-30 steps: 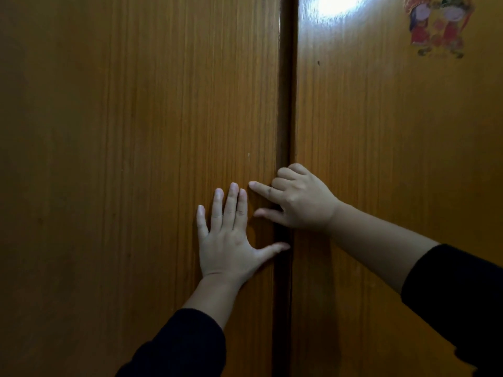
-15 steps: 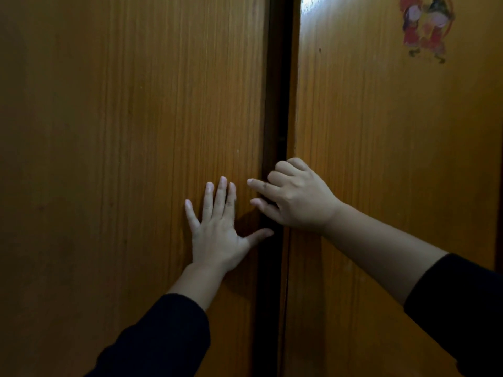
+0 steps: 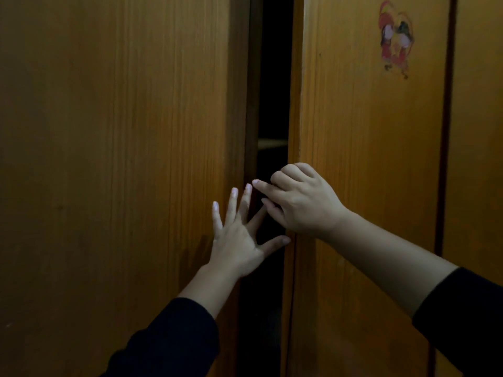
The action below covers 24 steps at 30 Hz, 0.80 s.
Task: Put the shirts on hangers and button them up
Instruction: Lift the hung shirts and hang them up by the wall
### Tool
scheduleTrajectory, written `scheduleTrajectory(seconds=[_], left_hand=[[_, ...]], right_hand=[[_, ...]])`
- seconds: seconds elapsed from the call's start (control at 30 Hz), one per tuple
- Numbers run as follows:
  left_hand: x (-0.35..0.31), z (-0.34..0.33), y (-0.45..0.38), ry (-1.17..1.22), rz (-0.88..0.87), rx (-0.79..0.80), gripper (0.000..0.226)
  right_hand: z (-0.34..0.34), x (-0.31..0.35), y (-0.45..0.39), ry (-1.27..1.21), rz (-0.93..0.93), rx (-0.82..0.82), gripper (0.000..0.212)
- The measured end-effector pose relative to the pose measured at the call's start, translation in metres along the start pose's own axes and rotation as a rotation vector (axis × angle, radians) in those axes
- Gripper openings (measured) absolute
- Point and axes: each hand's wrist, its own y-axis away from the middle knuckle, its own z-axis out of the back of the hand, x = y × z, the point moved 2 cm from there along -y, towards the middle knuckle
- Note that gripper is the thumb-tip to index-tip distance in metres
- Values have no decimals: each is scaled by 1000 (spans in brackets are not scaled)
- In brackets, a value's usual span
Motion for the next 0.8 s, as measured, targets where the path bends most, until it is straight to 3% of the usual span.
scheduleTrajectory(seconds=[0.3,0.43,0.63,0.8], left_hand=[[-74,7,32,205,-155,-47,76],[-112,11,36,357,-219,-92,83],[-175,16,40,603,-360,-170,69],[-234,26,47,737,-406,-164,80]], right_hand=[[70,-17,35,58,-37,-49,37],[102,-29,56,75,-65,-66,39],[152,-54,89,103,-95,-48,43],[195,-79,119,190,-98,29,46]])
